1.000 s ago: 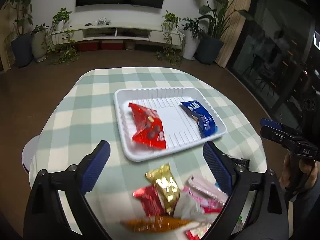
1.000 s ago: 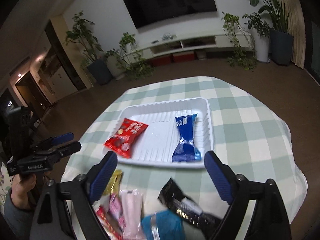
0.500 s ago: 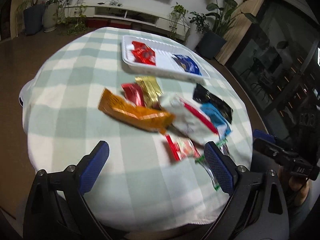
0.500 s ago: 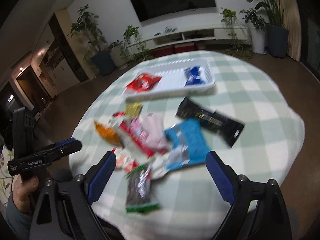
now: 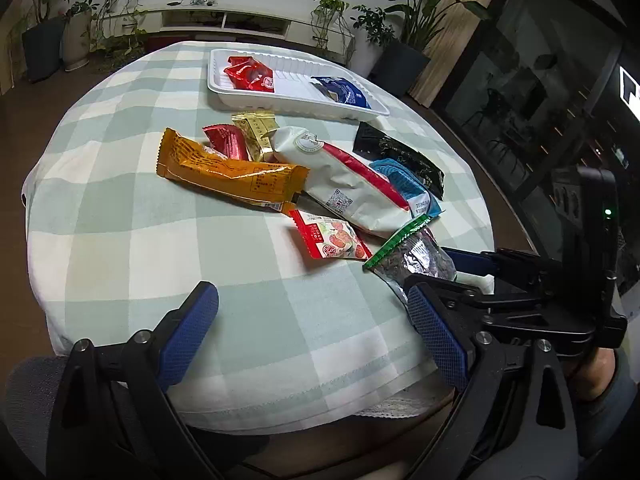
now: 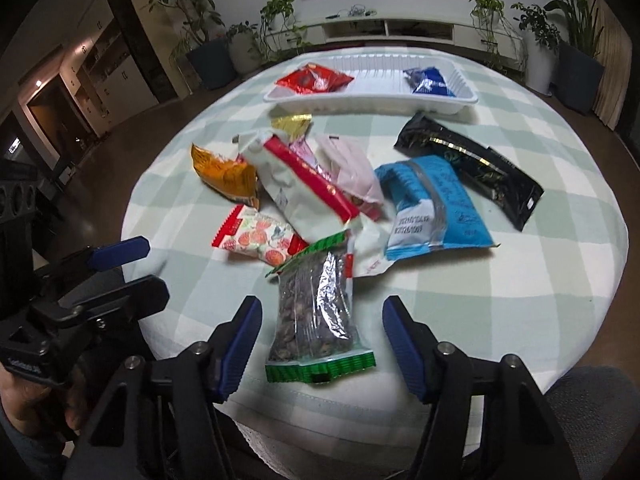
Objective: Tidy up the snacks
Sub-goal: 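Grasp the clear nut bag with the right tool while the left tool grasps the strawberry candy packet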
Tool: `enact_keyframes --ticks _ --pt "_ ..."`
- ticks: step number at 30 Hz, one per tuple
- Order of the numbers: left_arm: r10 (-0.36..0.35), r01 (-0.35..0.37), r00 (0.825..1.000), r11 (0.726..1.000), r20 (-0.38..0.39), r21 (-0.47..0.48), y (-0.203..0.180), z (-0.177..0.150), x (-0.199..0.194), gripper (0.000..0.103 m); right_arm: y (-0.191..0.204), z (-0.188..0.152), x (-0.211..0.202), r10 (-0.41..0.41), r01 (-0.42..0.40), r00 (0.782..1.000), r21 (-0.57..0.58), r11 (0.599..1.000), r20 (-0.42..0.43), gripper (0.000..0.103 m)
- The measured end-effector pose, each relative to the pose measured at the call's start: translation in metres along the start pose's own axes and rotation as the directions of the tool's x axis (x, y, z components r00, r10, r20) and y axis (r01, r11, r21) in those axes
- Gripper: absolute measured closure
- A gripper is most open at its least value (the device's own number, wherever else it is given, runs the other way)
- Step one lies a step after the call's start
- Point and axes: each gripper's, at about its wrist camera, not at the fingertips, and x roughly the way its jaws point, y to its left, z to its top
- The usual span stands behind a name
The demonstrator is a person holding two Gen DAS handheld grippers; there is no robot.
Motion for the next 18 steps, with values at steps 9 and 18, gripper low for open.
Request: enact_keyframes --ticks 9,18 --pt "0.012 -0.010 1.000 0.995 -0.016 0.096 -0.005 0.013 0.003 0.008 0.001 -0.002 0.010 0.007 -0.007 0.999 -0.011 1.000 -0.032 0.061" --pt "0.010 0.050 0.990 0.907 -0.140 0.418 -0.032 0.051 0.027 0.021 -0.012 -0.004 -0.002 0.058 -0.057 0.998 0.024 0.998 -0.024 0.069"
